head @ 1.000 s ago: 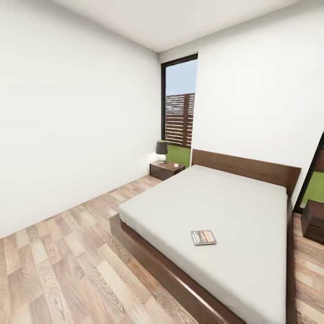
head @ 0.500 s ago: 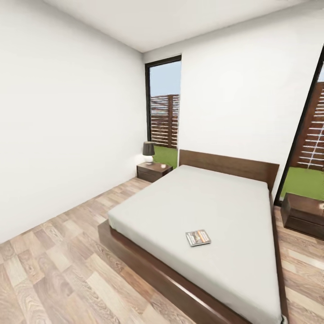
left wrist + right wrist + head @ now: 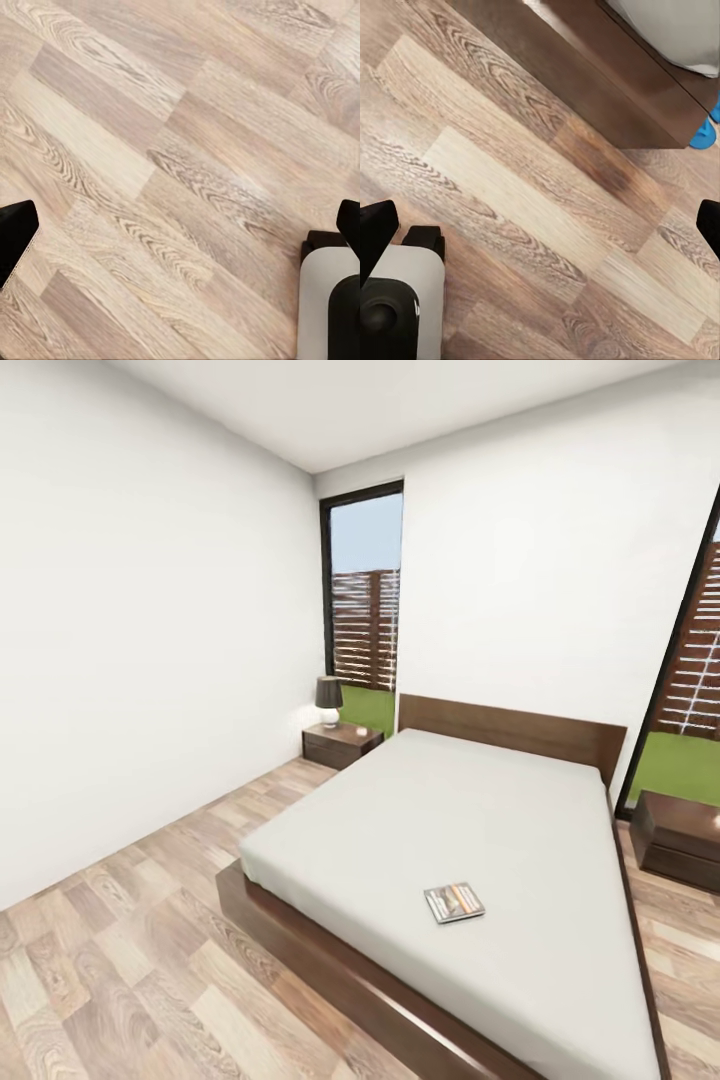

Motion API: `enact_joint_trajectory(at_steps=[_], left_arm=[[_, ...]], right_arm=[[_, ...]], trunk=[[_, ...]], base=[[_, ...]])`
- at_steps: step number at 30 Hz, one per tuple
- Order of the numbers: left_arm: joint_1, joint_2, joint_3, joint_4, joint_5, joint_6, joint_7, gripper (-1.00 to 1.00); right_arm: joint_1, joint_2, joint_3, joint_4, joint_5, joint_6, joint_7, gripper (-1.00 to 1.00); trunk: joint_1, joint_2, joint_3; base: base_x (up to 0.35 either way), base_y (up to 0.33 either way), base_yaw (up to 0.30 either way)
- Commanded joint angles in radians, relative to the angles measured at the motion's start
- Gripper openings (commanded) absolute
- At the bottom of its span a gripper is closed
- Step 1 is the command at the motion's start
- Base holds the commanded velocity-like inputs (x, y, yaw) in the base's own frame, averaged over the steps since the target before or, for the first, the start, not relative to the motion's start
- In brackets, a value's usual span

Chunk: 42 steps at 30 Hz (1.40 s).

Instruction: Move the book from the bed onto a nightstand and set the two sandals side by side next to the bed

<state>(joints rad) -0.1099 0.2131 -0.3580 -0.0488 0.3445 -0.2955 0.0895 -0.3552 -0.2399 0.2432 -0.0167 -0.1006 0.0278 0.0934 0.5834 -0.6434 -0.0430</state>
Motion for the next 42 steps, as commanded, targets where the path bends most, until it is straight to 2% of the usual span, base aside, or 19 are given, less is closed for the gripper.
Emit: enact_joint_trajectory(at_steps=[1, 9, 19, 42], left_arm=[[-0.001, 0.0, -0.009, 0.0, 0.005, -0.002, 0.004, 1.0], [-0.001, 0.0, -0.009, 0.0, 0.005, -0.002, 0.004, 1.0], [-0.001, 0.0, -0.009, 0.0, 0.006, -0.002, 0.004, 1.0], [-0.001, 0.001, -0.007, 0.0, 0.009, -0.003, 0.003, 1.0]], right_arm=[[-0.001, 0.0, 0.008, -0.001, -0.01, 0.003, 0.003, 1.0], [-0.001, 0.0, 0.008, -0.001, -0.011, 0.003, 0.003, 1.0], [-0.001, -0.001, 0.008, 0.0, -0.011, 0.003, 0.003, 1.0], [-0.001, -0.001, 0.008, 0.0, -0.01, 0.003, 0.003, 1.0]], trunk=[[0.001, -0.001, -0.002], [0.001, -0.001, -0.002], [0.001, -0.001, -0.002], [0.001, -0.001, -0.002]], base=[[0.216, 0.162, -0.032], [0.233, 0.182, -0.114], [0.225, 0.185, -0.232], [0.03, 0.024, -0.27]])
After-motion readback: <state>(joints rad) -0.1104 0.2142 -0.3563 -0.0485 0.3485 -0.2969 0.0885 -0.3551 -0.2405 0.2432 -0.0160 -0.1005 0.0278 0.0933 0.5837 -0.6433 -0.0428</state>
